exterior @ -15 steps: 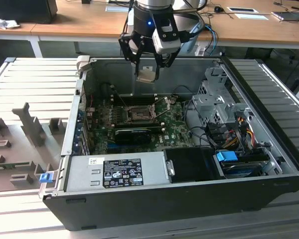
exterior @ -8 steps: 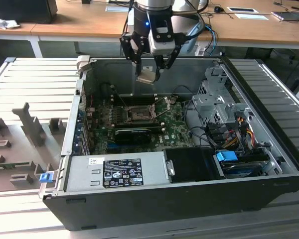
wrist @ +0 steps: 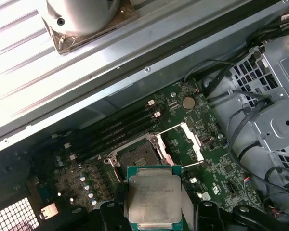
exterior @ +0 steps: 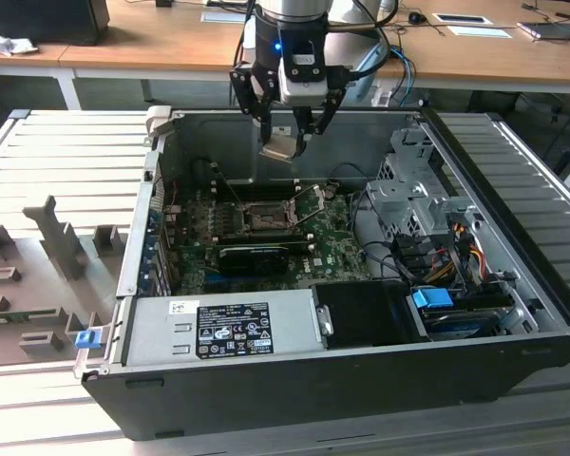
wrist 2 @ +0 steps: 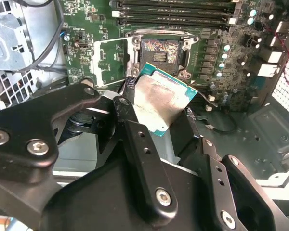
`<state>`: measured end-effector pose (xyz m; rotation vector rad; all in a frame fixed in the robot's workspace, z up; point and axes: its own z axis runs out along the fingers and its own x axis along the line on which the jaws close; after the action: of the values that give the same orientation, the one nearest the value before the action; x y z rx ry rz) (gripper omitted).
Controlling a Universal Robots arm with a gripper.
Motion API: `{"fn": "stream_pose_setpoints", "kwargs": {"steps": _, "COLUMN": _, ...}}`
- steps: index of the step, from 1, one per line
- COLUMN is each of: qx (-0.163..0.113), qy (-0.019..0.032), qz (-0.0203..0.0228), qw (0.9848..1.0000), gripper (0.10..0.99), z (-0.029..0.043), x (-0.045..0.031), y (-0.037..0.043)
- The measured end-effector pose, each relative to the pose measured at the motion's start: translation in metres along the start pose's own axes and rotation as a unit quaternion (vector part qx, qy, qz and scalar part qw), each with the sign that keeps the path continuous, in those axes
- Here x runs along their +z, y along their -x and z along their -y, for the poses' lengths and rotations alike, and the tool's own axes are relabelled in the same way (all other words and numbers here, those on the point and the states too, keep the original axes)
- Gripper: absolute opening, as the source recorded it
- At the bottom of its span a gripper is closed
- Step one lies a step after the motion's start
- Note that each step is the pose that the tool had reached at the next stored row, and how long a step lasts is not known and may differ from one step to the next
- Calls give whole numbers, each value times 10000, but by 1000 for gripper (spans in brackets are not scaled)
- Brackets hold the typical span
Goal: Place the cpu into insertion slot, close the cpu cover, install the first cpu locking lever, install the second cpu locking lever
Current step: 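Place the cpu into insertion slot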
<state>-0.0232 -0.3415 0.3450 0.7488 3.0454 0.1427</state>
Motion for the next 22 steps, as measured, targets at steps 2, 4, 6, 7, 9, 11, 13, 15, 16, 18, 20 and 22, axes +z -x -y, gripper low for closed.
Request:
{"fn": "stream_pose_setpoints", "kwargs": {"steps": 2, "qx": 49, "qy": 1, "qz": 4, "qw": 10000, "gripper": 533, "z": 0, "x": 3, "y": 0}}
{"fn": "stream_pose_setpoints", "kwargs": {"steps": 4, "qx": 99, "qy": 3, "qz": 9, "qw": 10000, "gripper": 533, "z": 1, "x": 9, "y": 0}}
{"fn": "stream_pose_setpoints", "kwargs": {"steps": 6, "qx": 146, "qy": 3, "qz": 13, "qw": 9999, "gripper": 533, "z": 1, "x": 13, "y": 0}}
{"fn": "stream_pose_setpoints", "kwargs": {"steps": 7, "qx": 177, "qy": 4, "qz": 16, "qw": 9998, "gripper": 533, "z": 1, "x": 15, "y": 0}}
{"fn": "stream_pose_setpoints", "kwargs": {"steps": 9, "qx": 237, "qy": 5, "qz": 21, "qw": 9997, "gripper": 533, "z": 2, "x": 21, "y": 0}}
{"fn": "stream_pose_setpoints", "kwargs": {"steps": 11, "qx": 278, "qy": 6, "qz": 24, "qw": 9996, "gripper": 533, "z": 2, "x": 26, "y": 1}}
{"fn": "stream_pose_setpoints", "kwargs": {"steps": 13, "qx": 331, "qy": 6, "qz": 29, "qw": 9994, "gripper": 533, "z": 3, "x": 31, "y": 1}}
{"fn": "stream_pose_setpoints", "kwargs": {"steps": 15, "qx": 366, "qy": 7, "qz": 32, "qw": 9993, "gripper": 533, "z": 3, "x": 35, "y": 1}}
{"fn": "stream_pose_setpoints", "kwargs": {"steps": 16, "qx": 386, "qy": 8, "qz": 33, "qw": 9992, "gripper": 533, "z": 3, "x": 38, "y": 1}}
{"fn": "stream_pose_setpoints", "kwargs": {"steps": 18, "qx": 425, "qy": 7, "qz": 36, "qw": 9991, "gripper": 533, "z": 4, "x": 41, "y": 1}}
{"fn": "stream_pose_setpoints", "kwargs": {"steps": 20, "qx": 463, "qy": 8, "qz": 40, "qw": 9989, "gripper": 533, "z": 4, "x": 45, "y": 1}}
{"fn": "stream_pose_setpoints", "kwargs": {"steps": 22, "qx": 506, "qy": 9, "qz": 43, "qw": 9987, "gripper": 533, "z": 4, "x": 50, "y": 1}}
